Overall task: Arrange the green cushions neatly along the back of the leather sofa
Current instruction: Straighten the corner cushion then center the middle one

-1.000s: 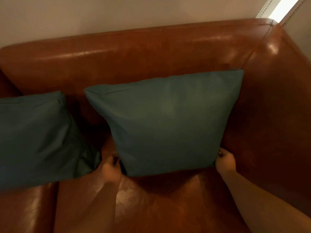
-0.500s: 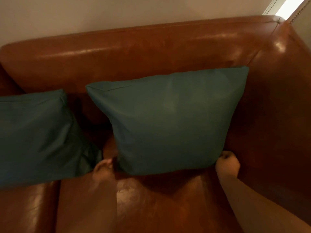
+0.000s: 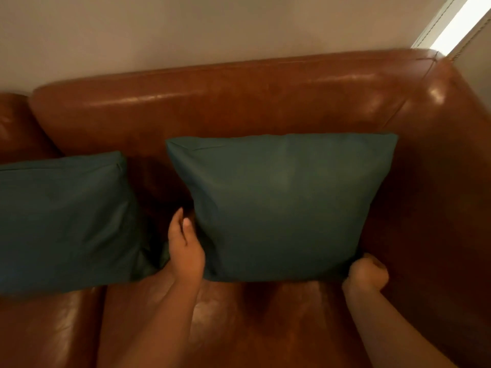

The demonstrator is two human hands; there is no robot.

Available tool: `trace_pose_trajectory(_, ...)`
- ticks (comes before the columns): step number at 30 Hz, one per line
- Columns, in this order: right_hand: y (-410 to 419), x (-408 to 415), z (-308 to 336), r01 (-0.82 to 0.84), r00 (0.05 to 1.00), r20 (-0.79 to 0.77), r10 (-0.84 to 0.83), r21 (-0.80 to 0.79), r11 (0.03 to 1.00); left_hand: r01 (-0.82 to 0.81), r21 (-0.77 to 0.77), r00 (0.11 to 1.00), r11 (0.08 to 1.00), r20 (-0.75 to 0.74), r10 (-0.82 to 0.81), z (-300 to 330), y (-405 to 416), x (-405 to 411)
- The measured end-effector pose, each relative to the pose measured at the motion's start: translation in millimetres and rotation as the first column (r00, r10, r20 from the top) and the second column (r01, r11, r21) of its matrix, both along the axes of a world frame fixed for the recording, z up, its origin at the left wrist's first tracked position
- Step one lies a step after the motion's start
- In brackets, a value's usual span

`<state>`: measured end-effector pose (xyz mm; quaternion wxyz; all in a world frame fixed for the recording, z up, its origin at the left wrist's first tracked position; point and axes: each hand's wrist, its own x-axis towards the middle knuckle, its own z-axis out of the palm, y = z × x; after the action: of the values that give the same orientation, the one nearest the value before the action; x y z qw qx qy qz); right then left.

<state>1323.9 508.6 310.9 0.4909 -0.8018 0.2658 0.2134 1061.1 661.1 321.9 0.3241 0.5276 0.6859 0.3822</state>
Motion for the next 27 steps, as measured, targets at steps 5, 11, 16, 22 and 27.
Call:
trace_pose_trajectory(5, 16.0, -27.6, 30.9, -0.686, 0.402, 0.67, 0.625, -0.232, 0.69, 0.439, 0.321, 0.845, 0.839, -0.464, -0.265, 51.7, -21.2, 45.7)
trace_pose_trajectory(11, 58.9, -23.3, 32.5, -0.607, 0.048, 0.525, 0.85, -0.66, 0.442, 0.538, 0.078, 0.568, 0.839, -0.769, -0.293, 34.6, -8.0, 73.9)
trace_pose_trajectory(16, 64.6, 19.2, 29.2, -0.562, 0.071, 0.484, 0.872, -0.703, 0.436, 0.424, -0.032, 0.541, 0.905, -0.793, -0.282, 31.8, 17.5, 63.4)
trace_pose_trajectory(22, 62.3, 68.9, 66.0, -0.628, 0.111, 0.633, 0.766, -0.553, 0.548, 0.369, 0.105, 0.725, 0.923, -0.655, -0.215, 74.7, 50.9, 50.8)
trace_pose_trajectory(27, 78.0, 40.9, 78.6, -0.486, -0.545, 0.401, 0.736, -0.866, 0.112, 0.868, 0.109, 0.323, 0.484, -0.865, -0.384, 83.6, 18.0, 107.7)
